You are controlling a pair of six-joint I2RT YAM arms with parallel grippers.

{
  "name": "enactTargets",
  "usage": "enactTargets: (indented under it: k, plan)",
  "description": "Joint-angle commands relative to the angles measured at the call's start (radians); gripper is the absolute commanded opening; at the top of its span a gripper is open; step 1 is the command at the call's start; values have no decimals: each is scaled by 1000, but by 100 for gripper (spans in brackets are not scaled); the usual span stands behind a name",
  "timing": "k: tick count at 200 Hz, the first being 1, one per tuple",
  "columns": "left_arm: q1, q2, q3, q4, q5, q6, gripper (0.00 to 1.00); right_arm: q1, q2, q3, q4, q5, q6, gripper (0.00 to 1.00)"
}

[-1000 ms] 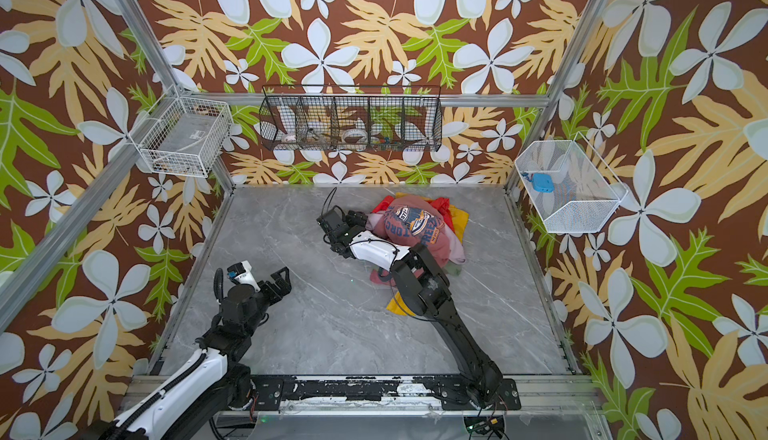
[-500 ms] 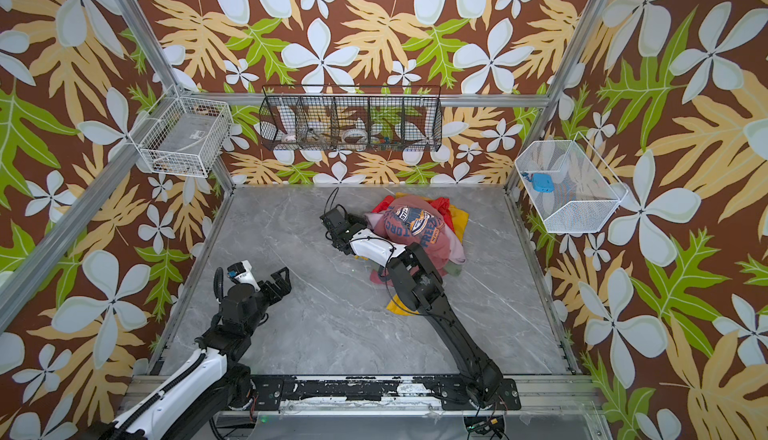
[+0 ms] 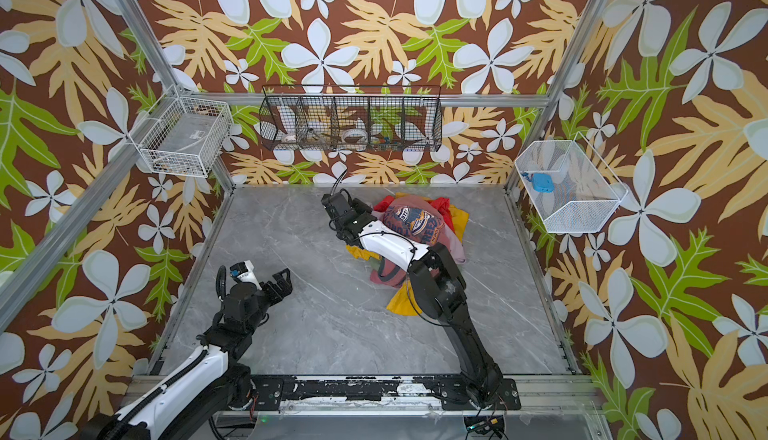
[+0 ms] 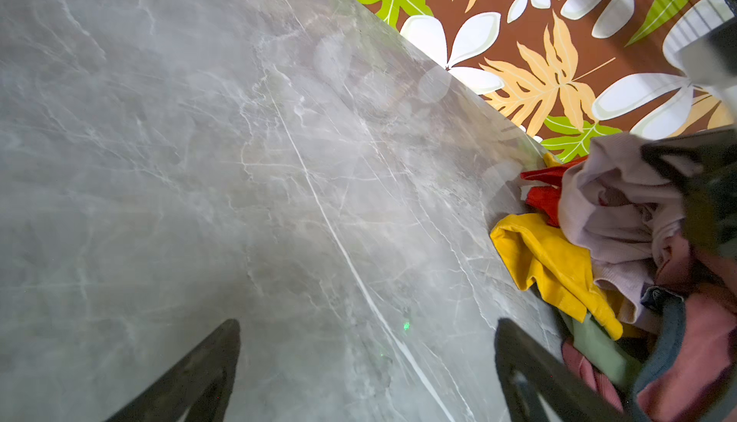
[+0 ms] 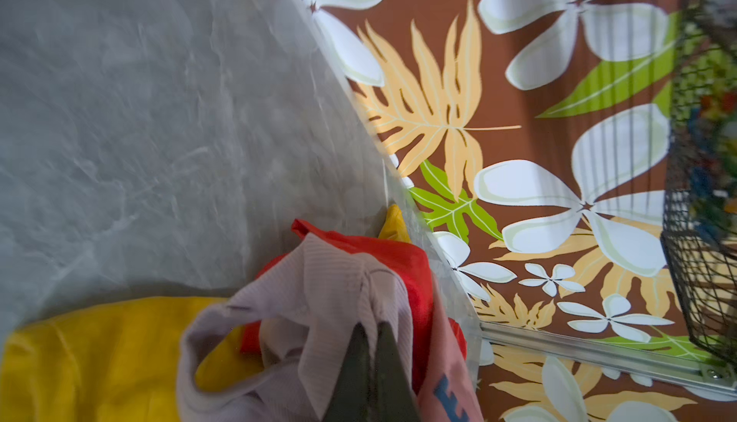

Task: Pick out a specific cloth from the pile

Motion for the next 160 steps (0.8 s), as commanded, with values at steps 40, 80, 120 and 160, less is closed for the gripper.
enactTargets:
  k: [40,80,120,160]
  plan:
    - [-1,29,16,49,41,12,99,14,-221,-86,12,-112,185,0]
    - [-13,76,51,85,92,30,97,18,-335,-111,10,-144,220,0]
    - [-90,142,95,136,104,66,95,19,-419,-110,11,-191,240,0]
    - [-253,186,167,259,86,133,94,19,-466,-144,12,-270,279,0]
